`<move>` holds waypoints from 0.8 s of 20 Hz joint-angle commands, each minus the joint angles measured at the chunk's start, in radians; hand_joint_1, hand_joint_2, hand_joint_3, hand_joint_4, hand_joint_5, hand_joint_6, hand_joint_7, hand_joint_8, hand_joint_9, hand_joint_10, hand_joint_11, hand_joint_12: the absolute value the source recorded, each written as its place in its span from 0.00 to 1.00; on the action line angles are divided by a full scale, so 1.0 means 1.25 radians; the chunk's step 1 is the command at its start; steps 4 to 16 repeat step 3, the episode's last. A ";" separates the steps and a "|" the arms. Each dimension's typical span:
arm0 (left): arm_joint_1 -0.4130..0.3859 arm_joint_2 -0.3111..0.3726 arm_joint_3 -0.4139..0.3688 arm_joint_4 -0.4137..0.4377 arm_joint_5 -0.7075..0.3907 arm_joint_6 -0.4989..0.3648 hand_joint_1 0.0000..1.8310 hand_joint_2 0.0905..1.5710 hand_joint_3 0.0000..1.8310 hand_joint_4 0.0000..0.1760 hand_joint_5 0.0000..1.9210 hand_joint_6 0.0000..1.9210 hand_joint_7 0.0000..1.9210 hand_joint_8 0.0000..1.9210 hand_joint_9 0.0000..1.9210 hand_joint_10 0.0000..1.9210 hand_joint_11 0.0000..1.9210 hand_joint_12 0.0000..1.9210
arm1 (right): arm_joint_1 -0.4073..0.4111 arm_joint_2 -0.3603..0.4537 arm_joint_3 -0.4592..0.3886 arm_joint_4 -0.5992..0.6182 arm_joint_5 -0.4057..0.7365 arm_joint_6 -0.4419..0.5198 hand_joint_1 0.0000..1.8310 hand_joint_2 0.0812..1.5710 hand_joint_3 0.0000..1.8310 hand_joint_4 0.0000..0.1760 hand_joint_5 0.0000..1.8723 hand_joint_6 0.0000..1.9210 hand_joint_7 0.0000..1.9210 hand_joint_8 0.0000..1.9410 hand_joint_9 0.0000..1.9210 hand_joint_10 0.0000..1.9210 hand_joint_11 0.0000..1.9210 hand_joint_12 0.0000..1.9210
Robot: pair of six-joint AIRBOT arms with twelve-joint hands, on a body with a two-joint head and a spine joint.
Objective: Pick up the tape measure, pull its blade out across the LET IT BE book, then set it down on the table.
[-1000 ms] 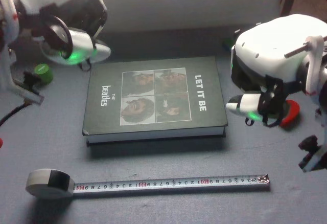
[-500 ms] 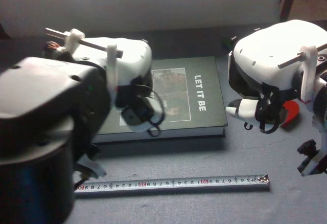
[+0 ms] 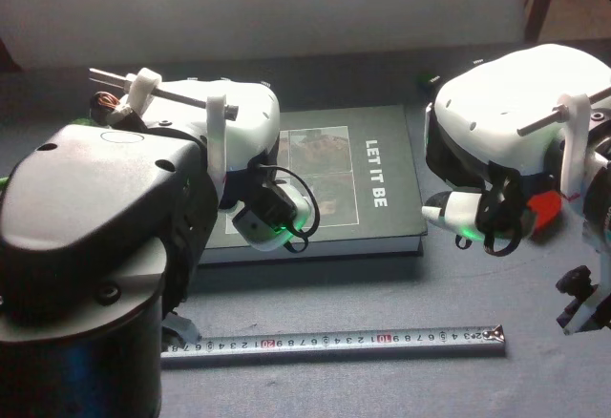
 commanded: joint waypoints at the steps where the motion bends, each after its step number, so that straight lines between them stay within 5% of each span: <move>1: -0.010 0.002 -0.001 0.073 -0.023 0.002 0.40 0.79 0.01 0.00 0.57 1.00 0.59 1.00 0.64 1.00 0.73 1.00 | 0.004 0.002 -0.002 -0.063 -0.020 0.002 0.49 0.82 0.00 0.98 0.60 1.00 0.70 1.00 0.82 1.00 0.96 1.00; 16: -0.018 0.008 -0.005 0.078 -0.023 0.004 0.40 0.79 0.00 0.00 0.58 1.00 0.59 1.00 0.64 1.00 0.73 1.00 | 0.004 0.002 -0.002 -0.063 -0.019 0.002 0.48 0.83 0.00 0.99 0.63 1.00 0.72 1.00 0.85 1.00 0.98 1.00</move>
